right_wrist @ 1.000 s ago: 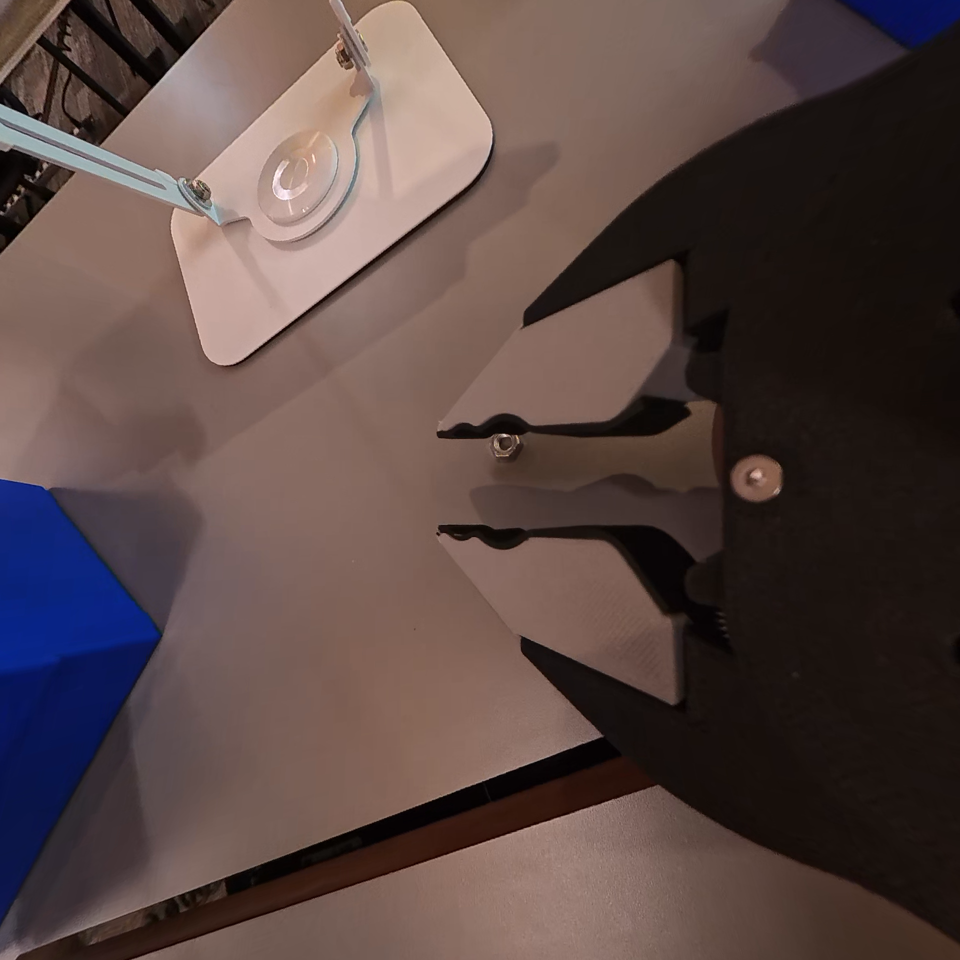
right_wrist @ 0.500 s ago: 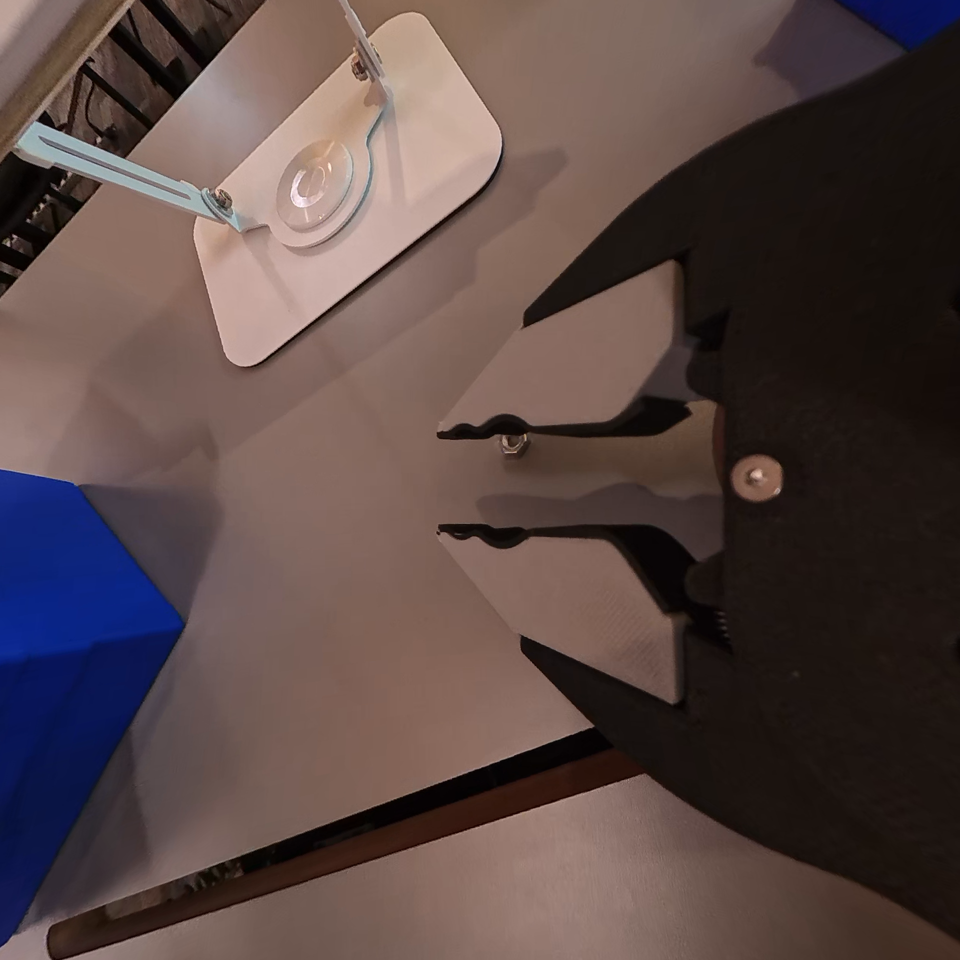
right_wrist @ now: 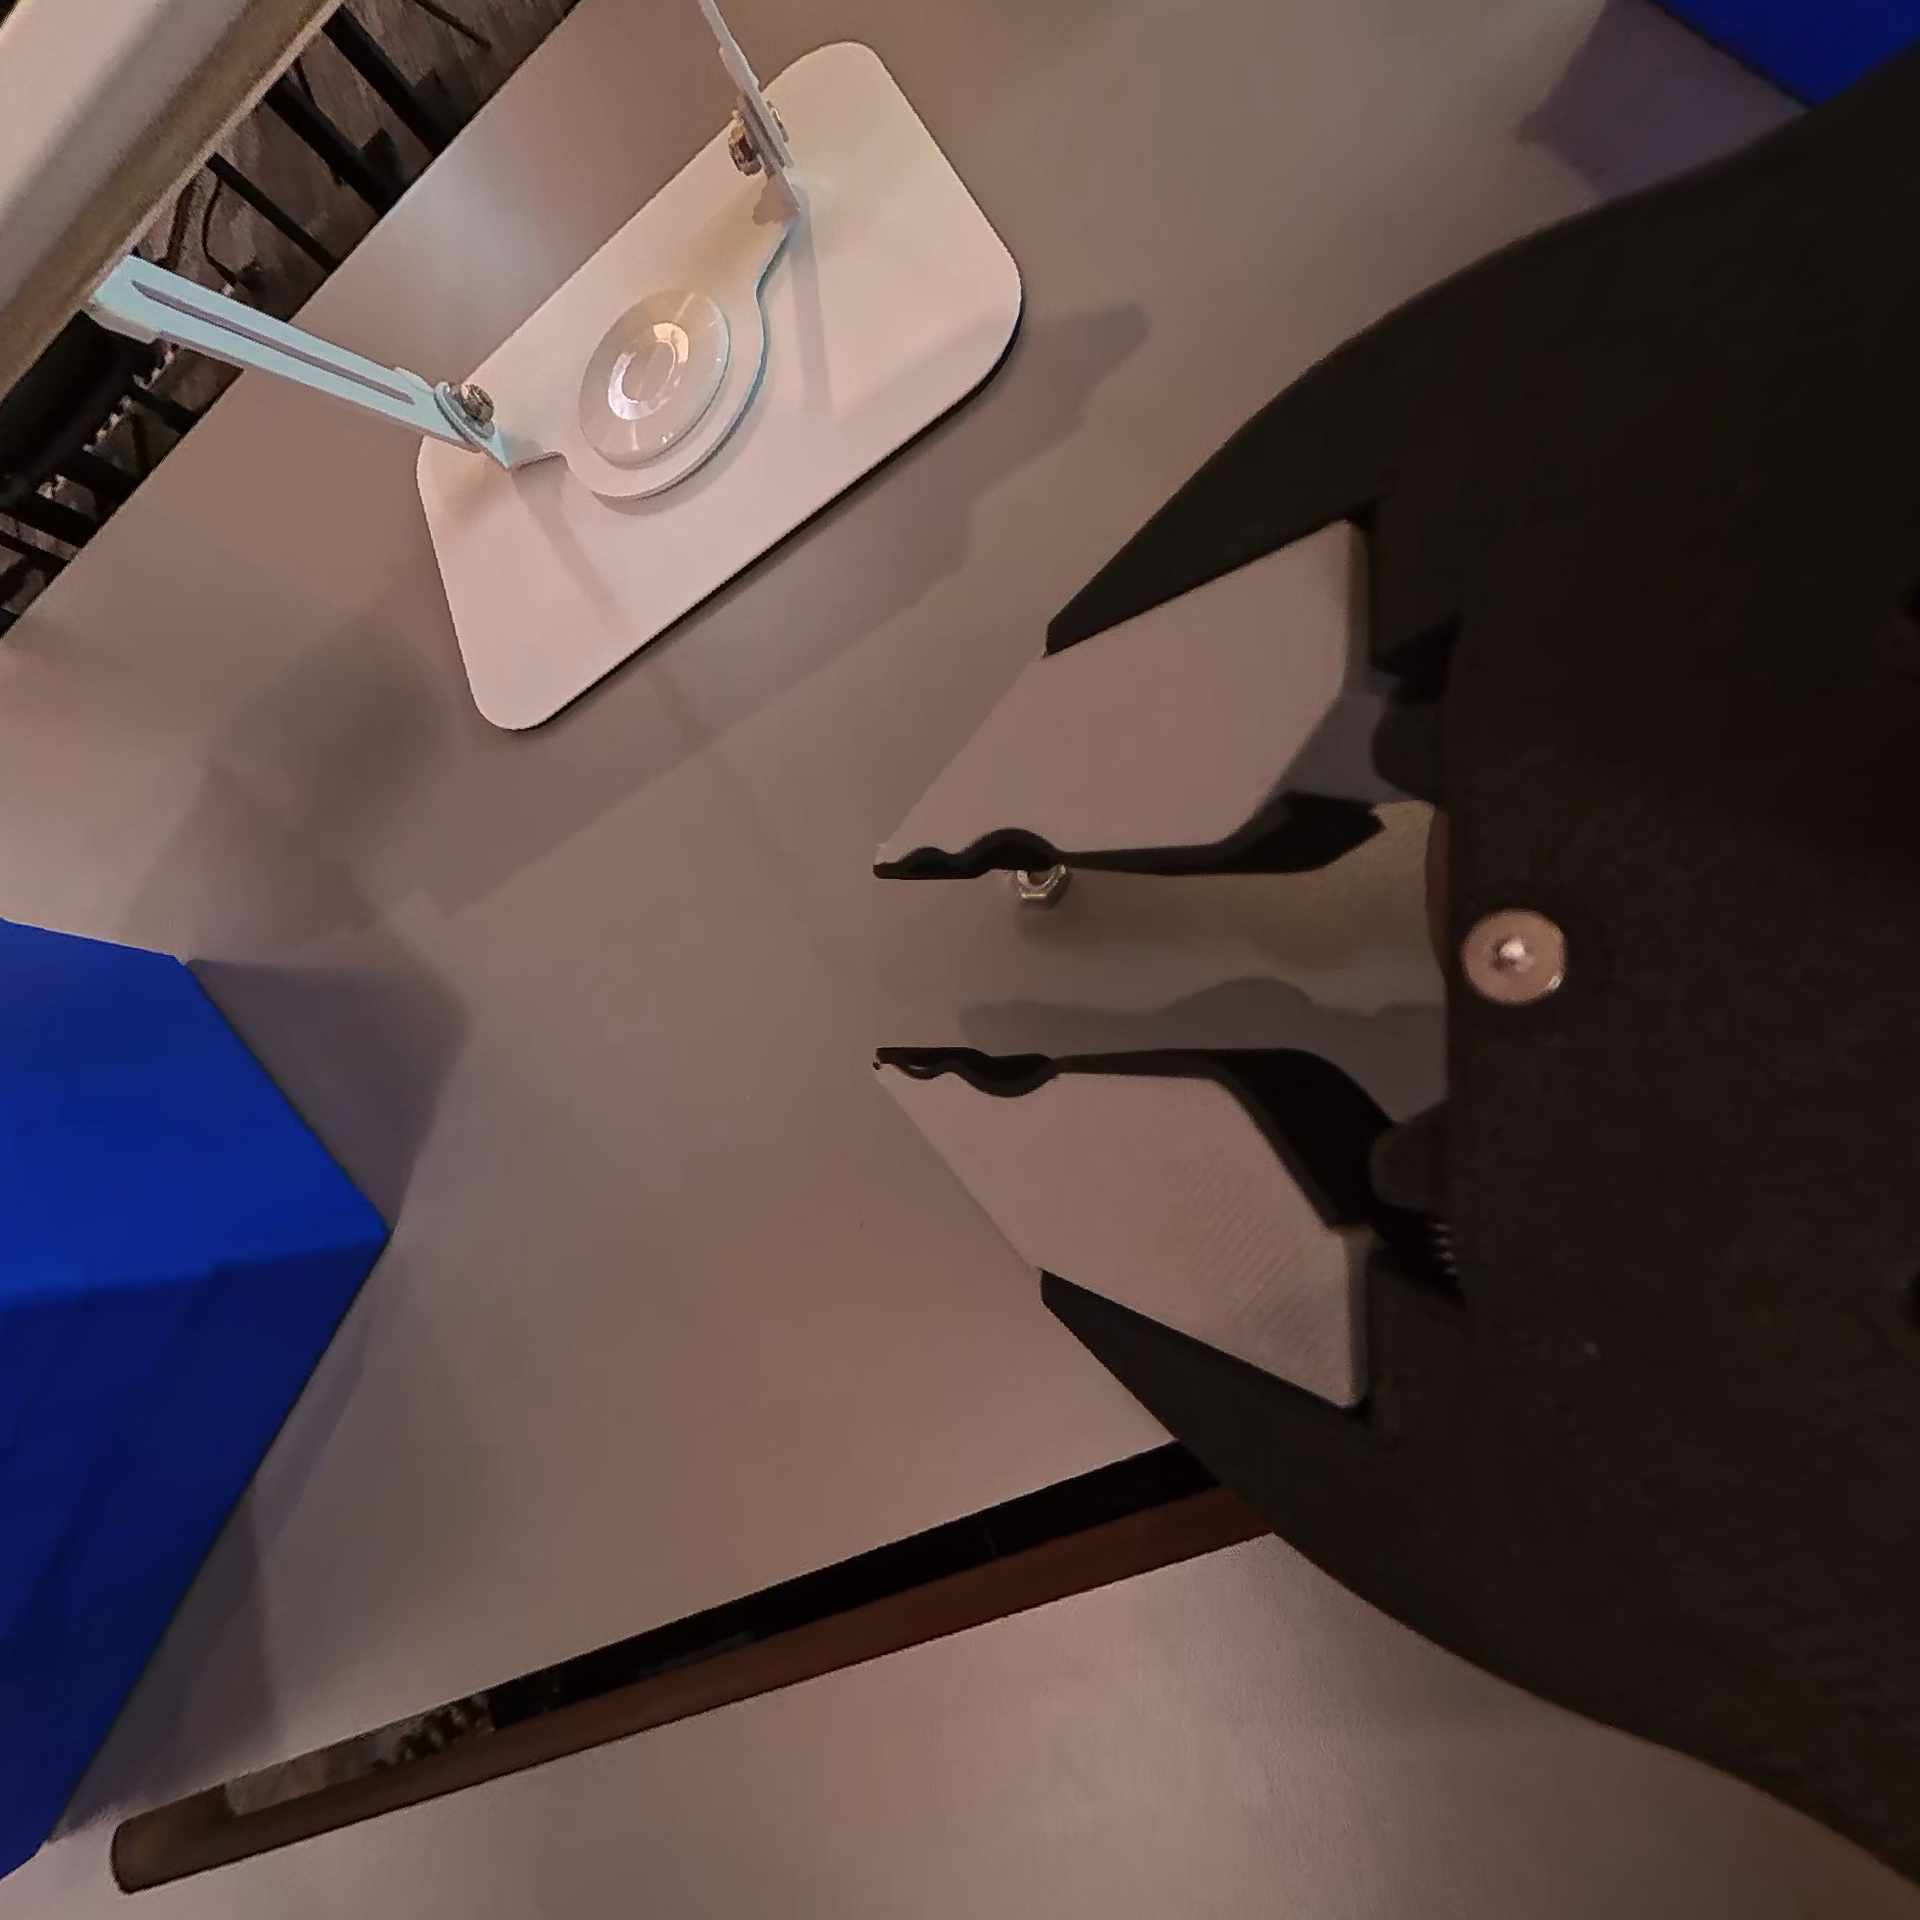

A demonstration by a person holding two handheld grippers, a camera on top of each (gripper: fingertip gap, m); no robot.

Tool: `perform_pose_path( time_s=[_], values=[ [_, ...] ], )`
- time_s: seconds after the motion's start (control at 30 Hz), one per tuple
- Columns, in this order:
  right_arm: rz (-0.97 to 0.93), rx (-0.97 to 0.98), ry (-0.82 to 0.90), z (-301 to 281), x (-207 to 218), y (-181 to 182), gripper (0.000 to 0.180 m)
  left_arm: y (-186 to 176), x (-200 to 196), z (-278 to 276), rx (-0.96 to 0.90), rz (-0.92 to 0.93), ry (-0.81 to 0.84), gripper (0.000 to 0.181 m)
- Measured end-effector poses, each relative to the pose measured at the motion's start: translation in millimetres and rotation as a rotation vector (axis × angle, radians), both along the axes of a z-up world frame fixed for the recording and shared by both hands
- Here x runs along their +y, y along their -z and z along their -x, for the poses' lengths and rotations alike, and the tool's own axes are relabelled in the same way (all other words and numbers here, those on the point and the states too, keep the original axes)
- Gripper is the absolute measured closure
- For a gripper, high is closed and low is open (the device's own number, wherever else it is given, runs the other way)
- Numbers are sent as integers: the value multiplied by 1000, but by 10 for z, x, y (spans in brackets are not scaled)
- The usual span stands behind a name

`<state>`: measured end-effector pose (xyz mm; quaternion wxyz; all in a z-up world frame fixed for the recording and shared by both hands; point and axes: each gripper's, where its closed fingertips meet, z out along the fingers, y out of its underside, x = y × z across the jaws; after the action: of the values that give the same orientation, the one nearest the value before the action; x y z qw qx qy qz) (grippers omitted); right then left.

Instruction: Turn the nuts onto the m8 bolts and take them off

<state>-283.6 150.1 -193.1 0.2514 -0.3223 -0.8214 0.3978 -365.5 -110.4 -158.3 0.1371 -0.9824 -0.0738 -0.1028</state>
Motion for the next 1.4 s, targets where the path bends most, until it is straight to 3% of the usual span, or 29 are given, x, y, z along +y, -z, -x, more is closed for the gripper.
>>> perform_pose_path(
  time_s=[0.07,0.13,0.27,0.4,0.43,0.53,0.6,0.77,0.83,1.1,1.3,1.4],
  values=[
    [-4,3,-2,-4,-8,-4,150,-45,13,5,18,-6,-14,156],
    [-2,8,-5,-10,-21,-16,151,-158,45,-28,-24,-46,-26,138],
    [0,19,-11,-24,-41,-52,151,-252,57,-124,-78,-90,-48,139],
    [2,35,-14,-33,-50,-102,151,207,-231,-200,-48,129,-39,155],
    [4,38,-14,-34,-51,-114,151,249,-225,-249,-71,128,-44,165],
    [8,47,-15,-42,-57,-142,151,223,-252,-163,51,160,-6,172],
    [11,49,-20,-48,-71,-154,151,97,-299,-115,70,193,12,176],
    [11,62,-29,-67,-105,-185,152,-666,-224,234,-60,31,-113,179],
    [7,67,-34,-73,-119,-191,152,-769,-246,358,-96,34,-122,178],
    [-20,65,-49,-85,-144,-143,152,-771,-363,280,-314,109,59,180],
    [-26,55,-55,-89,-147,-113,152,-707,-263,274,-287,38,104,179],
    [-32,56,-54,-89,-142,-113,153,-568,-209,143,-158,14,203,178]
  ],
)
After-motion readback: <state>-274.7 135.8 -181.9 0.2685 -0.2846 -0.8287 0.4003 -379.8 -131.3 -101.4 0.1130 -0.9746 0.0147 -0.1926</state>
